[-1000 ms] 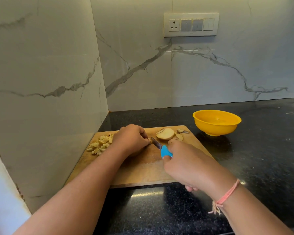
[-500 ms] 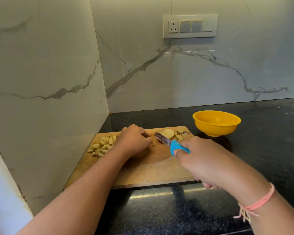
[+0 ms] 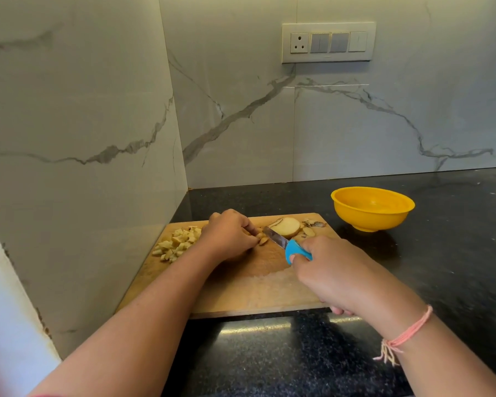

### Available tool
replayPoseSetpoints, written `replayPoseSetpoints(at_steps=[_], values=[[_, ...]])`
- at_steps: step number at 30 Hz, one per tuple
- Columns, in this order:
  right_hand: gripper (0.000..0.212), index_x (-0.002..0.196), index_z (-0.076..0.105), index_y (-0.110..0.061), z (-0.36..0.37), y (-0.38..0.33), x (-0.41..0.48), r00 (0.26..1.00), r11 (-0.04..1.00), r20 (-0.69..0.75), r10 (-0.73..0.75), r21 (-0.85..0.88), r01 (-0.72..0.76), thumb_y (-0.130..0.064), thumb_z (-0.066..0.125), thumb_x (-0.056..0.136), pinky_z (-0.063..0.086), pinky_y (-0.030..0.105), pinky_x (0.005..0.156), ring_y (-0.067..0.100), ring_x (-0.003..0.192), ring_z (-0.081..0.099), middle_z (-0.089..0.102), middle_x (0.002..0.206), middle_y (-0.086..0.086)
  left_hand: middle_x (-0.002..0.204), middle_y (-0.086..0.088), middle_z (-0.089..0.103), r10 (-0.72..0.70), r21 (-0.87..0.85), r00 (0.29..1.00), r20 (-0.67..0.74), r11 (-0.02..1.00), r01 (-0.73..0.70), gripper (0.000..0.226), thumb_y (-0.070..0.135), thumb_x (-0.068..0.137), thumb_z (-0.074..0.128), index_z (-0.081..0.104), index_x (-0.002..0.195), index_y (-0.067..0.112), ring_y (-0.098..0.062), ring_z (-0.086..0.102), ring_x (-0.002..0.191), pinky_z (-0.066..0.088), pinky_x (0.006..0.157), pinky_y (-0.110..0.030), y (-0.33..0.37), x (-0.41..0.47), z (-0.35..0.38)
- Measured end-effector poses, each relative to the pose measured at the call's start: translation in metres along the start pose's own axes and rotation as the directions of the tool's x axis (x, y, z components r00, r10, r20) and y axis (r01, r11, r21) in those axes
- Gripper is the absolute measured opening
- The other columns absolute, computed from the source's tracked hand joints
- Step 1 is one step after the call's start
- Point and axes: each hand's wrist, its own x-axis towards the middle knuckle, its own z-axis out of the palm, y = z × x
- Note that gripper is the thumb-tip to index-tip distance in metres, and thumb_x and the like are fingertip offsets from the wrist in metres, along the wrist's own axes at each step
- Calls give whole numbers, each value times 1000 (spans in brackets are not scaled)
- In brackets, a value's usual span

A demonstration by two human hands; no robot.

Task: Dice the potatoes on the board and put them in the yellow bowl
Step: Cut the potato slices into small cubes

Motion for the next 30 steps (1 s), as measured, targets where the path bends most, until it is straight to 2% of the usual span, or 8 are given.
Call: replayPoseSetpoints(at_steps=[3, 6, 9, 12, 15, 19, 26, 30], values=[[39, 138, 39, -22, -1, -1, 0, 1000, 1000, 12, 6, 0, -6, -33, 33, 101, 37, 16, 41, 7, 46, 48, 50, 73, 0, 123, 4, 59, 9, 6, 1000, 16, 1000, -9, 17, 23, 90, 62, 70, 103, 29, -19, 39, 123, 37, 86, -30, -1, 0, 0], [39, 138, 37, -22, -4, -1, -2, 999, 1000, 41, 21, 12, -21, -32, 34, 101, 37, 17, 43, 7, 46, 46, 48, 72, 0, 117, 5, 62, 0, -4, 1000, -6, 1000, 0, 14, 26, 91, 60, 71, 98, 31, -19, 44, 117, 45, 92, -33, -3, 2, 3], [39, 137, 39, -22, -7, 1, -3, 998, 999, 60, 19, 25, -21, -30, 36, 99, 37, 16, 41, 7, 45, 47, 50, 72, 0, 111, 3, 65, -8, 26, 1000, -24, 1000, 9, 21, 33, 92, 57, 69, 110, 30, -20, 52, 109, 52, 90, -39, -2, 3, 7], [39, 137, 38, -24, -9, 0, -4, 998, 999, 65, 15, 31, -17, -31, 37, 98, 35, 15, 36, 6, 42, 46, 50, 71, -1, 111, 3, 66, -11, 61, 1000, -16, 998, 12, 27, 35, 94, 56, 67, 117, 28, -19, 53, 107, 53, 88, -39, -1, 3, 7], [40, 138, 37, -24, -11, -2, -5, 997, 999, 70, 21, 28, -23, -31, 38, 98, 35, 14, 36, 6, 42, 45, 50, 71, 0, 116, 3, 64, 1, 110, 1000, -24, 994, 2, 26, 36, 94, 56, 66, 117, 28, -19, 49, 114, 51, 91, -38, 0, 2, 6], [40, 138, 36, -23, -12, -2, -7, 996, 998, 85, 35, 49, -39, -30, 37, 99, 33, 14, 34, 7, 44, 45, 49, 72, 1, 131, -1, 53, 42, 173, 995, -93, 984, -26, 30, 35, 93, 58, 52, 123, 34, -24, 40, 127, 41, 98, -40, 6, 0, 4], [40, 139, 35, -23, -11, -5, -8, 995, 998, 88, 51, 44, -55, -31, 37, 99, 33, 13, 34, 7, 43, 44, 48, 72, 1, 115, 11, 63, 150, 135, 986, -66, 981, -140, 21, 28, 93, 59, 57, 113, 34, -16, 46, 118, 34, 98, -39, 9, 5, 4], [40, 139, 35, -23, -15, -8, -9, 992, 997, 103, 68, 33, -72, -29, 39, 99, 34, 14, 35, 8, 45, 44, 48, 75, 2, 121, 8, 61, 186, 279, 983, -8, 944, -176, 24, 28, 97, 51, 59, 118, 37, -19, 42, 120, 34, 99, -41, 11, 4, 1]])
